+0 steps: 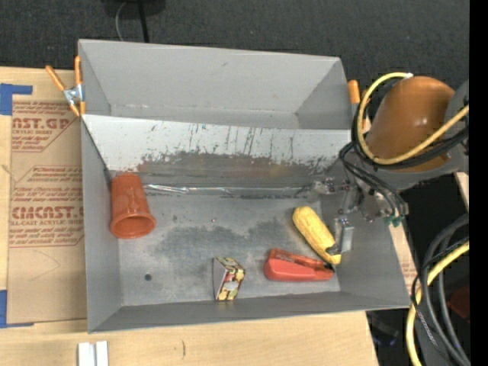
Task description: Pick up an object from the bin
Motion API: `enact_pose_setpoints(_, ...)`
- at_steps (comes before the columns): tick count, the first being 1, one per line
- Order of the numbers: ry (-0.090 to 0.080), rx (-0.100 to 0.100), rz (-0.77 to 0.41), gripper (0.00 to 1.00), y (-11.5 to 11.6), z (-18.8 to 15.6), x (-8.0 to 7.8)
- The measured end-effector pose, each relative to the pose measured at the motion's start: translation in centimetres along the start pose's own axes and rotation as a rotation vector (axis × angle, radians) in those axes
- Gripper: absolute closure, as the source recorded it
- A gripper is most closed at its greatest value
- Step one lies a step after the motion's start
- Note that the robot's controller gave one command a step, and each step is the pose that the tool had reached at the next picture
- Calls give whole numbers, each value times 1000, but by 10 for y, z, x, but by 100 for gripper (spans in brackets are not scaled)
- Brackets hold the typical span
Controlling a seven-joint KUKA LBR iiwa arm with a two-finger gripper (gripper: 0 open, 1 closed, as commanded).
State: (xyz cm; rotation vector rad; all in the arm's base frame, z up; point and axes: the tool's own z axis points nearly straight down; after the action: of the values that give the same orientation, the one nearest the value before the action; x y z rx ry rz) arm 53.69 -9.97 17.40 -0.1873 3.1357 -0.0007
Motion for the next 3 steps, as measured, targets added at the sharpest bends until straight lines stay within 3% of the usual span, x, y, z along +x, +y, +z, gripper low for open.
enact_pose_setpoints(1,-8,3,-108,0,0,22,3)
enact_pose_setpoints(2,0,-1,-328,0,-17,55,15)
enact_pose_setpoints(3,-4,1,-363,0,-13,76,15)
